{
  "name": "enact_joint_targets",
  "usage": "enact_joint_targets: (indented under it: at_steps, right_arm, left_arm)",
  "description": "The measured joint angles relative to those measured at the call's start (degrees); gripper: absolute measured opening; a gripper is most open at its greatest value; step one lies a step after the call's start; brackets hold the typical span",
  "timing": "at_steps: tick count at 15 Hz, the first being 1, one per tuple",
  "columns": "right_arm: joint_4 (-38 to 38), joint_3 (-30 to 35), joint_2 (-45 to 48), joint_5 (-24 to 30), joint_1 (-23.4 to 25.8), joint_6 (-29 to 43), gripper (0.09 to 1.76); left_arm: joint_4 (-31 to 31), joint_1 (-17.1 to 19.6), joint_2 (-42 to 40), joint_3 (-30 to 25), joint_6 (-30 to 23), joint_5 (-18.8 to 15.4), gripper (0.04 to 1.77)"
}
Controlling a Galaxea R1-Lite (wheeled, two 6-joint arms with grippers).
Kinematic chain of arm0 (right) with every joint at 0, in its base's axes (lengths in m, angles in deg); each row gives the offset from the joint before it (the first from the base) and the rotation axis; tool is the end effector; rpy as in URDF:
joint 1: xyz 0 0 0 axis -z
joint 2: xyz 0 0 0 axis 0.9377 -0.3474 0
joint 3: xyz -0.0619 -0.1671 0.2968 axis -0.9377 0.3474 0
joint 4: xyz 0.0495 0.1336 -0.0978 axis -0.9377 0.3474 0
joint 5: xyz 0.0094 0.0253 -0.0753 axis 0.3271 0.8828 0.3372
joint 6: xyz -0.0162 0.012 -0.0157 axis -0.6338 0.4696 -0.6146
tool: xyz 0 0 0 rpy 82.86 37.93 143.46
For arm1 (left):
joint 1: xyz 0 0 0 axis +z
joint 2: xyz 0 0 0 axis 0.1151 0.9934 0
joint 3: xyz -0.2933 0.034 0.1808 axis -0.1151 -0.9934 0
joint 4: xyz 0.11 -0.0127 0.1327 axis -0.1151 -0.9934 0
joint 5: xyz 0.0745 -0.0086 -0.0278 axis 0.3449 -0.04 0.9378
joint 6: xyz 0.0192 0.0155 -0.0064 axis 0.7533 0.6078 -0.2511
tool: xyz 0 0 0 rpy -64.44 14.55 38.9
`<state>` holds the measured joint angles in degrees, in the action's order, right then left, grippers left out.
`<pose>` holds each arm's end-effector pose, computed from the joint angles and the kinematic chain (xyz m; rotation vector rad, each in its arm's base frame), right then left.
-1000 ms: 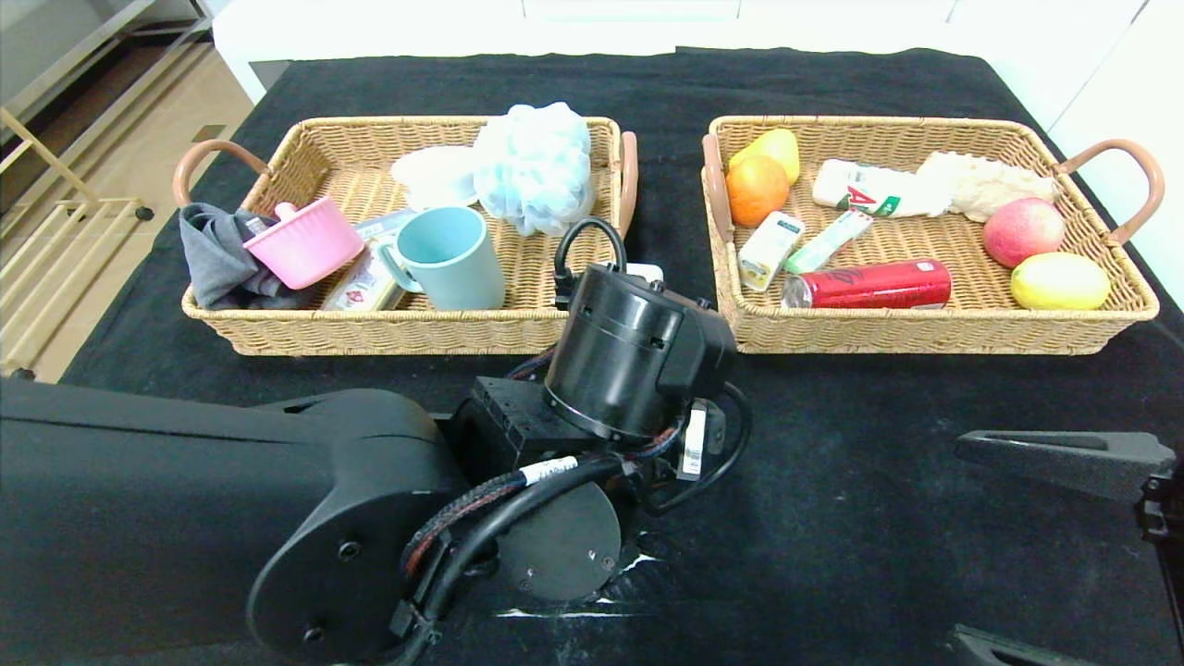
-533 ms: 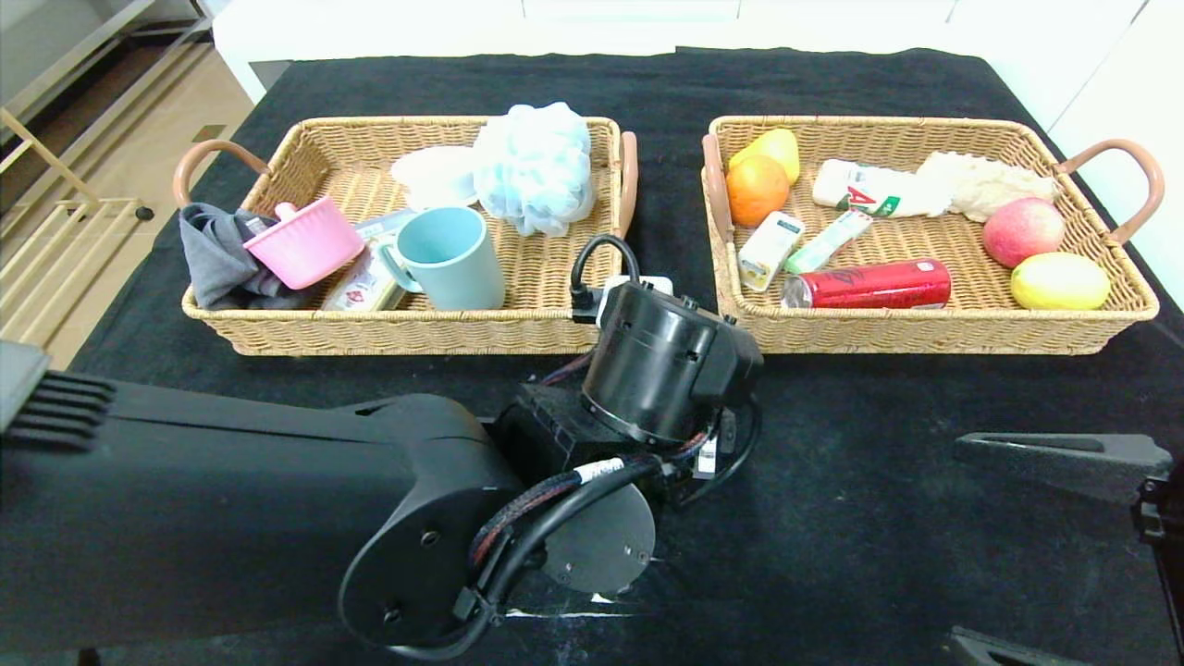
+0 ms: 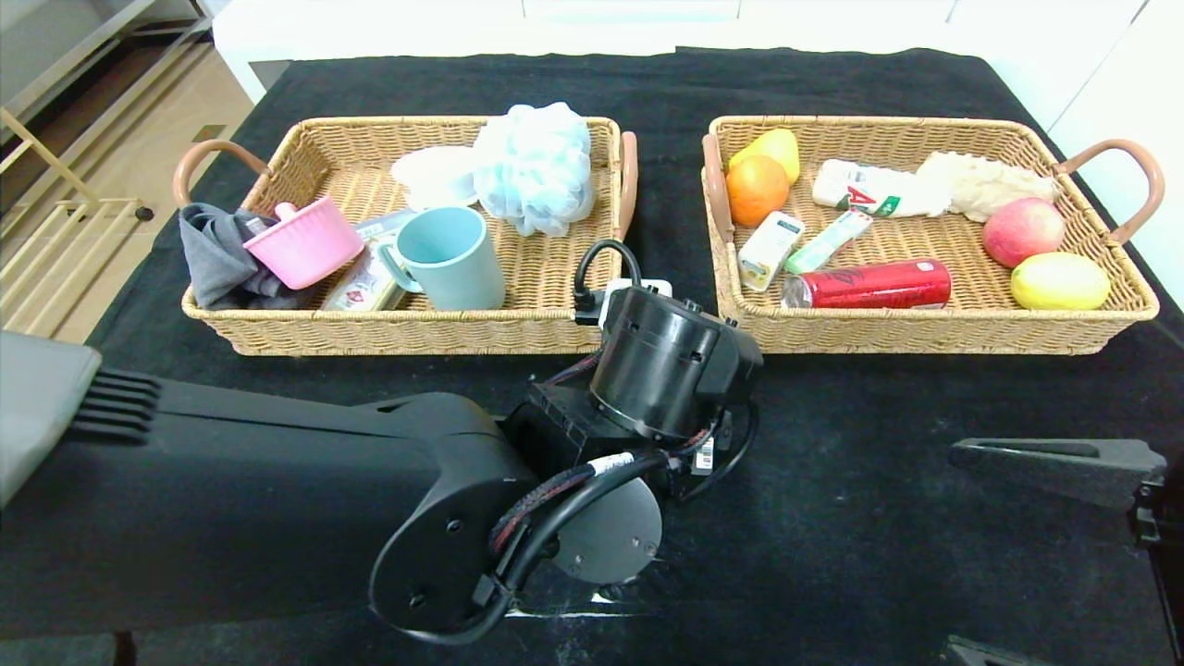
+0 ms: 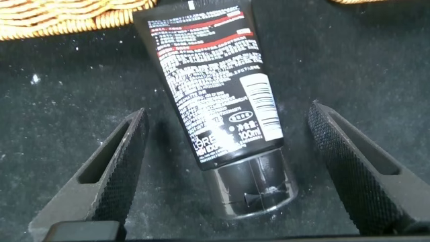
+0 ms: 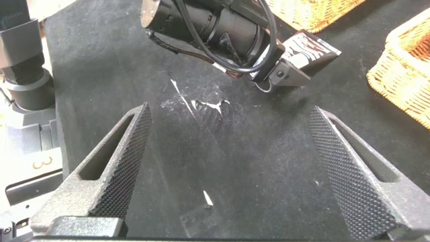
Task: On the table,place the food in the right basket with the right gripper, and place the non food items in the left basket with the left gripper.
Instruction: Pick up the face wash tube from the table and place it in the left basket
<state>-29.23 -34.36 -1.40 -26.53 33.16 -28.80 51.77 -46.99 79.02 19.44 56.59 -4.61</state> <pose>0.0780 0.0700 0.2819 -0.1861 0.0507 1.0426 0.2383 -0.2960 0.2489 -0.0256 0.3793 -0.1775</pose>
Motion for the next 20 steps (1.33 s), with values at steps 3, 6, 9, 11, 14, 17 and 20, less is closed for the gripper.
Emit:
enact_joint_targets:
  at_steps: [3,6,9,11,14,17,20]
  right_arm:
    - [0.0,0.0,-0.1,0.0,0.0,0.0,1.71]
    - [0.0,0.0,-0.4,0.0,0.0,0.0,1.71]
    - [0.0,0.0,-0.5,0.0,0.0,0.1,1.71]
    - [0.0,0.0,-0.6,0.0,0.0,0.1,1.71]
    - [0.0,0.1,-0.9,-0.1,0.0,0.1,1.71]
    - [0.0,0.1,-1.0,-0.1,0.0,0.1,1.71]
    - [0.0,0.1,-1.2,-0.1,0.0,0.1,1.71]
  left_arm:
    - [0.0,0.1,0.3,0.0,0.0,-0.1,1.72]
    - [-0.1,0.4,0.7,0.0,0.1,-0.2,1.35]
    - [-0.1,0.4,0.9,0.1,0.2,-0.3,0.97]
    - [-0.1,0.4,1.0,0.2,0.2,-0.3,0.84]
    - [-0.2,0.4,1.0,0.1,0.2,-0.5,0.83]
    - [0.0,0.4,1.1,0.0,0.2,-0.7,0.83]
    - [-0.3,0.2,1.1,0.0,0.3,-0.7,0.83]
